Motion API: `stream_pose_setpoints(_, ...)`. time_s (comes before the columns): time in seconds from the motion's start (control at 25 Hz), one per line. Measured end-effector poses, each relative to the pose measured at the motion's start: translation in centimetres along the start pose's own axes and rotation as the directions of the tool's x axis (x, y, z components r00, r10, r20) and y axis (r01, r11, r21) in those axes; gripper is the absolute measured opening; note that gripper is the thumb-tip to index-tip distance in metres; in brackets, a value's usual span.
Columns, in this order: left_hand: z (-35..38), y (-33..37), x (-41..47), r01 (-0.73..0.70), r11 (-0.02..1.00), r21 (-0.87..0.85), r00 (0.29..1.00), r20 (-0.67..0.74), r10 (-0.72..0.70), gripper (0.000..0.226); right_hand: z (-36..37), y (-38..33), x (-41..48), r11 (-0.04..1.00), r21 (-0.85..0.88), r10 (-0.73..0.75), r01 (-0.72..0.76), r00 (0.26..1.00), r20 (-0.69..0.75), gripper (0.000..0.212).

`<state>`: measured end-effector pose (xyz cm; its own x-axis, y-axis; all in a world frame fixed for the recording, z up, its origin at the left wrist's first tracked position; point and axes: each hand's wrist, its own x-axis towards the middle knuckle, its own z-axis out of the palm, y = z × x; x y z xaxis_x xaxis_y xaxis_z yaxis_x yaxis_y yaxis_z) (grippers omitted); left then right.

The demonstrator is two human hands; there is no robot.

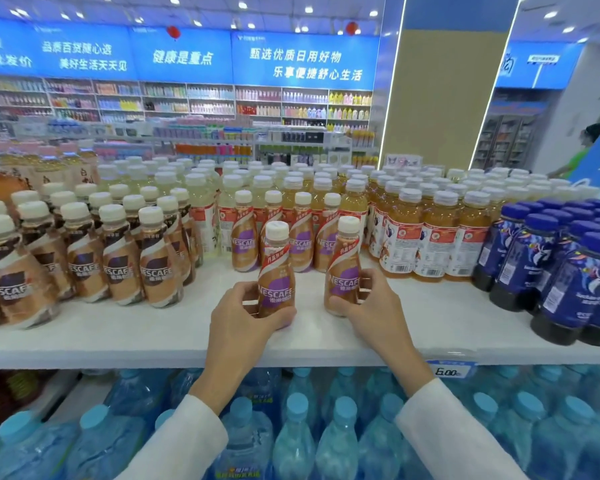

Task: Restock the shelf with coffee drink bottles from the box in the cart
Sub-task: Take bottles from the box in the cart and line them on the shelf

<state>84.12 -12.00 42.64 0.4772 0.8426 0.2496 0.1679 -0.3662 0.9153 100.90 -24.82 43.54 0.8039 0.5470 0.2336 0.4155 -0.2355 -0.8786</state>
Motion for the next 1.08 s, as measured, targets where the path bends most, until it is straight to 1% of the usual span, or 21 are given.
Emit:
stream_pose_setpoints(0.08,0.0,0.1,0.1,0.013,1.000,-0.018,1.000,-0.002,-0.013,0.065,-0.6,0.3,2.5,0.999,-0.039,0.005,-0.006,1.000,-0.015,0.061)
stream_pose_setpoints(0.2,0.1,0.1,0.1,0.025,0.999,-0.023,1.000,-0.004,-0.025,0.062,-0.8,1.1,6.7,0.998,-0.056,0.004,-0.006,0.999,-0.044,0.072)
stream_pose_setpoints(0.36,0.3,0.1,0.1,0.026,0.999,-0.023,1.000,-0.004,-0.026,0.062,0.0,2.2,10.3,0.997,-0.072,-0.006,0.002,0.998,-0.056,0.068)
stream_pose_setpoints(0.56,0.5,0.1,0.1,0.037,0.999,-0.022,0.999,-0.014,-0.037,0.063,0.8,3.4,11.7,0.994,-0.103,-0.047,0.039,0.997,-0.069,0.059)
stream_pose_setpoints(0.72,0.4,0.2,0.0,0.047,0.999,-0.014,0.999,-0.012,-0.047,0.064,1.2,4.3,12.2,0.988,-0.138,-0.078,0.062,0.990,-0.114,0.053)
stream_pose_setpoints(0.84,0.1,0.3,0.6,0.066,0.998,-0.001,0.998,-0.010,-0.066,0.063,1.3,4.8,12.2,0.986,-0.140,-0.111,0.093,0.986,-0.122,0.055)
stream_pose_setpoints(0.92,-0.4,0.3,2.2,0.070,0.997,0.039,0.997,-0.013,-0.070,0.063,1.4,5.0,12.1,0.983,-0.147,-0.132,0.112,0.983,-0.128,0.056)
stream_pose_setpoints(1.08,-1.2,0.0,6.1,0.057,0.994,0.090,0.998,-0.030,-0.054,0.055,1.7,5.5,12.2,0.979,-0.152,-0.155,0.135,0.980,-0.128,0.056)
